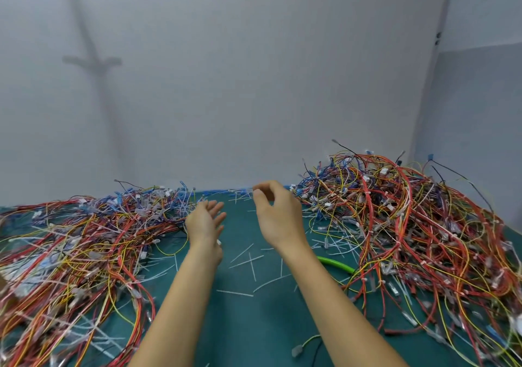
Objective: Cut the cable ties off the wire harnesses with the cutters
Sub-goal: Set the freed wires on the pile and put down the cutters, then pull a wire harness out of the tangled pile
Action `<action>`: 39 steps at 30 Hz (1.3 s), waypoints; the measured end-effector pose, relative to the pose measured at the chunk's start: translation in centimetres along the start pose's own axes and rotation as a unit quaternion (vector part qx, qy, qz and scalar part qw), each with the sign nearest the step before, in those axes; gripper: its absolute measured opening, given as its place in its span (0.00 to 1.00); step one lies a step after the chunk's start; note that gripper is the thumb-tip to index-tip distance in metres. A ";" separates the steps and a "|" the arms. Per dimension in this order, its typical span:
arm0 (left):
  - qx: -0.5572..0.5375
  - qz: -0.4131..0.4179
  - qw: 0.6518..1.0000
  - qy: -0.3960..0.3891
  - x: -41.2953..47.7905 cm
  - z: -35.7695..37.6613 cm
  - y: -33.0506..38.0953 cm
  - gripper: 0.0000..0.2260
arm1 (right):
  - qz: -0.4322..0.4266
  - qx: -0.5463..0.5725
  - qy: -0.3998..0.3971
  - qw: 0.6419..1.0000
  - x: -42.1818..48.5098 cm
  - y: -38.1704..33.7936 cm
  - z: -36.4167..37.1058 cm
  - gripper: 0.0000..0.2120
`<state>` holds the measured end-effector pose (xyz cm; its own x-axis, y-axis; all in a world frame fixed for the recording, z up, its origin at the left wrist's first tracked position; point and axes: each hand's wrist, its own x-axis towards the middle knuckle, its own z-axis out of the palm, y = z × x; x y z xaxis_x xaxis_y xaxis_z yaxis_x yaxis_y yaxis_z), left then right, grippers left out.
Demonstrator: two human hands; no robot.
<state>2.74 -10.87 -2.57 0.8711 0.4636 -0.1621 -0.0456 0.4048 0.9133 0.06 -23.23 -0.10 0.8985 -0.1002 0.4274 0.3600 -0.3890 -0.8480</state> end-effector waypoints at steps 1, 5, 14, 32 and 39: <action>0.092 0.052 0.994 0.025 0.5 -0.7 0.3 0.11 | 0.011 -0.005 -0.004 1.000 -0.2 0.7 0.1 0.08; 0.594 0.230 0.765 0.097 2.9 -5.0 1.1 0.13 | 0.065 -0.023 -0.018 0.997 -1.0 3.7 0.7 0.09; 0.604 0.380 0.652 0.255 3.4 -7.1 5.2 0.10 | 0.119 -0.075 -0.040 0.989 -2.5 7.2 0.7 0.10; 0.752 0.088 0.646 0.097 5.1 -12.4 6.0 0.07 | 0.091 -0.130 -0.046 0.986 -3.2 8.3 1.2 0.09; 0.712 0.058 0.700 -0.011 4.1 -11.3 7.8 0.09 | 0.085 -0.135 -0.047 0.986 -3.4 8.5 1.2 0.10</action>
<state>0.46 3.07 -0.35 0.9100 0.4094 -0.0654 0.4032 -0.8373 0.3693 0.38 -25.07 -9.10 0.9639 -0.1041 0.2450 0.1340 -0.6053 -0.7846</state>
